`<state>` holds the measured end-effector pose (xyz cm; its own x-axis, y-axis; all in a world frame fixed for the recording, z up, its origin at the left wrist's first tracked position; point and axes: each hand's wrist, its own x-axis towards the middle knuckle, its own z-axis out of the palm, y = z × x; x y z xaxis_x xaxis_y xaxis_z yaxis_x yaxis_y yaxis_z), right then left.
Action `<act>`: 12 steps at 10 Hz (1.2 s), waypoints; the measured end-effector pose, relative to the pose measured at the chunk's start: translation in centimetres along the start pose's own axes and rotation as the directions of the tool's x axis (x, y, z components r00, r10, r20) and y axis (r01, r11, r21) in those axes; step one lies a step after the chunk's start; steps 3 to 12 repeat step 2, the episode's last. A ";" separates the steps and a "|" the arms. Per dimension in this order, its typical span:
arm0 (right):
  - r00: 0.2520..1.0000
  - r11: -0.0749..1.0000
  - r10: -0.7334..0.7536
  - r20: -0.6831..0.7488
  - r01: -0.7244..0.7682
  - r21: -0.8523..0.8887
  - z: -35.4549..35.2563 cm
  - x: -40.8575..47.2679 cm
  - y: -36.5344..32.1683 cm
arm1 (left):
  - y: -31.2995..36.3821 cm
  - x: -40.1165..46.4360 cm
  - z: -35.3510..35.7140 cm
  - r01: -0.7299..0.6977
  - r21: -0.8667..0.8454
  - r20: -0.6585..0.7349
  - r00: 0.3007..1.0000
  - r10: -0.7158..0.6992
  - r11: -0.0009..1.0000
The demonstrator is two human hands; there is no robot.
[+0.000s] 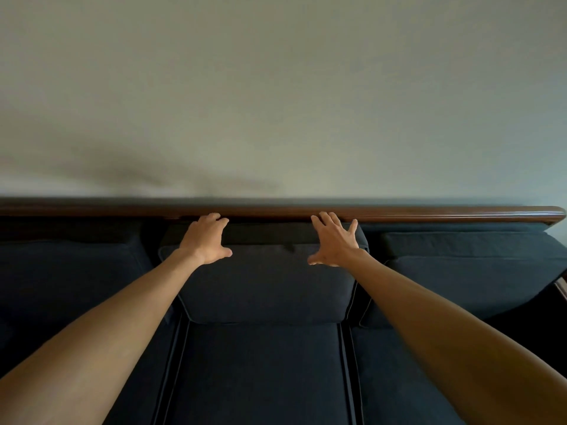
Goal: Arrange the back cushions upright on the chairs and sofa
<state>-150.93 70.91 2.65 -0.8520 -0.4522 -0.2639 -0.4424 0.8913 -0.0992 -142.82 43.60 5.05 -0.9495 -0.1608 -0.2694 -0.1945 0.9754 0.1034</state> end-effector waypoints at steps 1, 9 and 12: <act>0.995 0.980 0.006 -0.101 0.014 0.200 -5.8 -3.1 -2.0 | 1.7 -2.6 -4.4 0.013 -0.263 -0.039 0.999 -0.024 0.965; 0.938 0.848 0.041 -0.343 0.149 0.509 -12.0 -8.4 -4.4 | 3.4 -6.9 -10.1 -0.074 -0.474 -0.200 0.980 -0.025 0.877; 0.938 0.848 0.041 -0.343 0.149 0.509 -12.0 -8.4 -4.4 | 3.4 -6.9 -10.1 -0.074 -0.474 -0.200 0.980 -0.025 0.877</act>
